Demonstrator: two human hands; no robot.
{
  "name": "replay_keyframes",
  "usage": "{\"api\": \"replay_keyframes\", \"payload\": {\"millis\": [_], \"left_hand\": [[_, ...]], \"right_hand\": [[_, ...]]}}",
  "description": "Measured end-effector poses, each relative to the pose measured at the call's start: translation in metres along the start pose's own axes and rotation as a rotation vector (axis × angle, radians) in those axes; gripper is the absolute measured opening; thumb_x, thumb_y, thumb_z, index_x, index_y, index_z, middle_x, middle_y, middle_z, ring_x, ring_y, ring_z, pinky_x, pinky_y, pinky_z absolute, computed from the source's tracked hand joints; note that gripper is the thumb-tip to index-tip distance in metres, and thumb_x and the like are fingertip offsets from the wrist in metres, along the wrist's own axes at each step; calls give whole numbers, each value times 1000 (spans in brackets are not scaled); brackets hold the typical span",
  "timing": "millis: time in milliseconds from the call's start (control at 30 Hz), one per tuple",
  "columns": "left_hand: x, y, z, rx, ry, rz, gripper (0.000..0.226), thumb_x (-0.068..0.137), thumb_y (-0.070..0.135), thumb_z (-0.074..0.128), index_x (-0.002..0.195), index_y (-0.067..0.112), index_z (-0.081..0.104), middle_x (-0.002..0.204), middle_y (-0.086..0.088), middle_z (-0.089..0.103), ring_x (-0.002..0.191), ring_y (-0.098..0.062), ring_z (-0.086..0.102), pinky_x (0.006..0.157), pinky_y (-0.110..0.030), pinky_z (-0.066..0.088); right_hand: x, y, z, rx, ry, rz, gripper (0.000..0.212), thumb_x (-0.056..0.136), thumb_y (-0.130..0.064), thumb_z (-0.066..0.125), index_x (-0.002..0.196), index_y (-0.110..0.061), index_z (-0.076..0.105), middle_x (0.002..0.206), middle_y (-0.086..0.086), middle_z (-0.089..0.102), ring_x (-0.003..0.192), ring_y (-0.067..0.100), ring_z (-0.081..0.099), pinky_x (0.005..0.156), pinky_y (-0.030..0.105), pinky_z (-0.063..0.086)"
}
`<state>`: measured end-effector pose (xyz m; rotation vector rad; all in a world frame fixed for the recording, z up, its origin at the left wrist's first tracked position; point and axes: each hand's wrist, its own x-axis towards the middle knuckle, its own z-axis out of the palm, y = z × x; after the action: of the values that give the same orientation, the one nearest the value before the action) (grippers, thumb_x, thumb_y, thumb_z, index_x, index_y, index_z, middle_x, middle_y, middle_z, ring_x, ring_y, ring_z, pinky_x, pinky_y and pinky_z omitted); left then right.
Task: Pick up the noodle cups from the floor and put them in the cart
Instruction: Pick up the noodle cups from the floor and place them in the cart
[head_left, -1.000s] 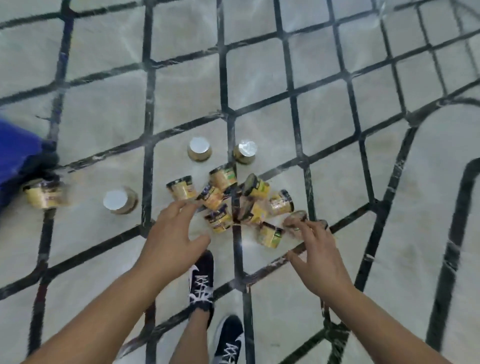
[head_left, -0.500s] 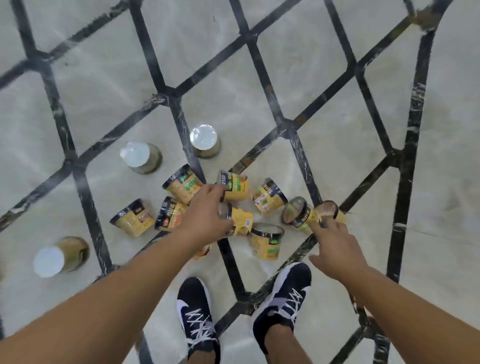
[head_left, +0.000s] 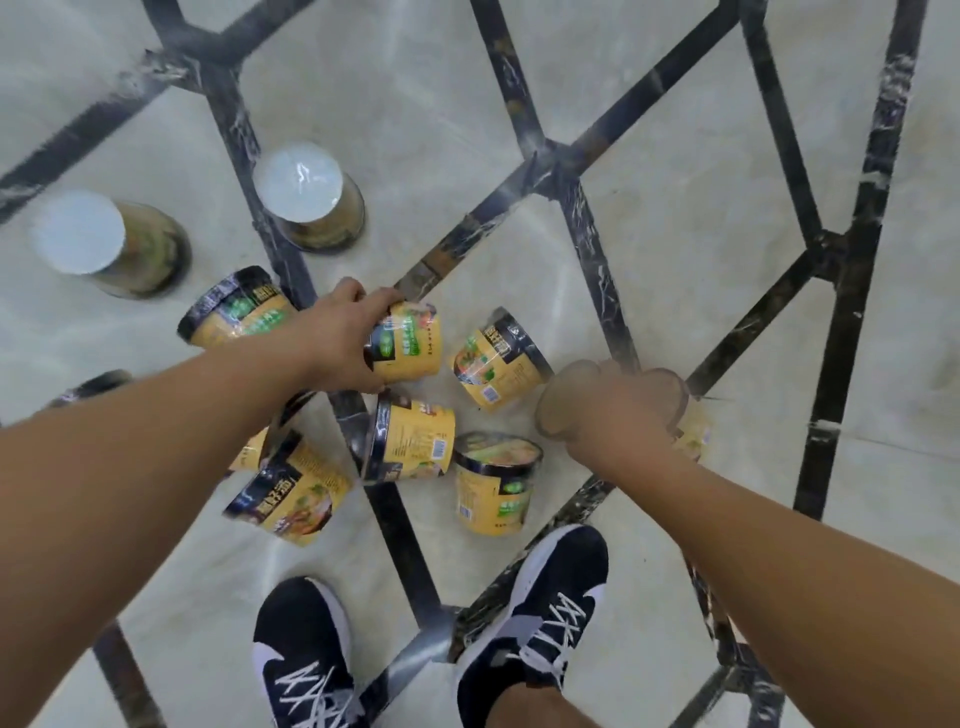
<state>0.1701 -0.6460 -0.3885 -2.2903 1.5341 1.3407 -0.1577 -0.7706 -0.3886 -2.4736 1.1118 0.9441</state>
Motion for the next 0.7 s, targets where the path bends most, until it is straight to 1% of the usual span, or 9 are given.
{"api": "replay_keyframes", "payload": {"millis": [100, 200, 300, 433, 467, 533, 600, 633, 700], "left_hand": [[-25, 6, -13, -77, 87, -11, 115, 66, 44, 93, 156, 33, 22, 140, -14, 38, 123, -38, 56, 98, -48, 55], [-78, 18, -36, -141, 221, -14, 115, 64, 53, 91, 154, 33, 23, 144, -14, 40, 133, -36, 48, 105, -51, 50], [-156, 33, -67, -240, 357, -41, 110, 64, 60, 87, 152, 31, 29, 147, -6, 40, 137, -31, 40, 108, -51, 45], [-284, 46, -116, -347, 497, -35, 100, 68, 60, 84, 152, 33, 36, 148, 1, 37, 138, -23, 34, 110, -43, 42], [-320, 47, -127, -365, 523, -43, 99, 69, 61, 83, 153, 36, 36, 149, 2, 35, 139, -22, 33, 110, -40, 40], [-393, 42, -148, -378, 590, -62, 99, 71, 63, 82, 155, 41, 35, 154, 4, 31, 143, -20, 30, 113, -36, 37], [-465, 34, -163, -378, 666, -93, 101, 72, 65, 81, 158, 45, 32, 157, 8, 29, 146, -16, 28, 116, -35, 35], [-500, 28, -168, -382, 703, -116, 102, 73, 66, 80, 159, 46, 30, 158, 10, 28, 148, -14, 27, 117, -35, 35], [-571, 15, -170, -394, 797, -186, 102, 74, 66, 79, 160, 46, 27, 161, 12, 28, 150, -12, 26, 120, -36, 34]], "right_hand": [[-12, 1, -19, 52, 45, 44, 84, 69, -38, 88, 136, -20, 41, 127, 13, 39, 114, 40, 52, 82, 46, 55], [-44, -4, -51, 192, 128, 87, 94, 64, -42, 87, 143, -22, 41, 126, 14, 42, 115, 43, 51, 89, 50, 55], [-92, -22, -99, 399, 227, 66, 104, 65, -52, 87, 152, -27, 36, 129, 9, 40, 118, 34, 53, 97, 47, 55], [-184, -80, -186, 637, 320, -58, 102, 67, -44, 96, 152, -35, 40, 134, -4, 37, 123, 17, 52, 101, 33, 51], [-208, -97, -206, 652, 337, -92, 100, 68, -42, 96, 152, -37, 42, 139, -5, 37, 127, 17, 51, 103, 34, 51], [-252, -135, -243, 658, 371, -160, 98, 68, -38, 96, 151, -42, 45, 149, -10, 34, 136, 21, 47, 106, 43, 52], [-291, -175, -277, 650, 407, -241, 97, 67, -42, 94, 149, -50, 45, 154, -16, 31, 137, 24, 47, 102, 49, 54], [-312, -197, -295, 650, 424, -291, 97, 66, -46, 93, 149, -53, 45, 154, -19, 31, 136, 22, 48, 101, 48, 54], [-351, -244, -325, 656, 449, -423, 98, 63, -47, 94, 148, -54, 46, 151, -20, 33, 134, 16, 53, 103, 41, 53]]}}
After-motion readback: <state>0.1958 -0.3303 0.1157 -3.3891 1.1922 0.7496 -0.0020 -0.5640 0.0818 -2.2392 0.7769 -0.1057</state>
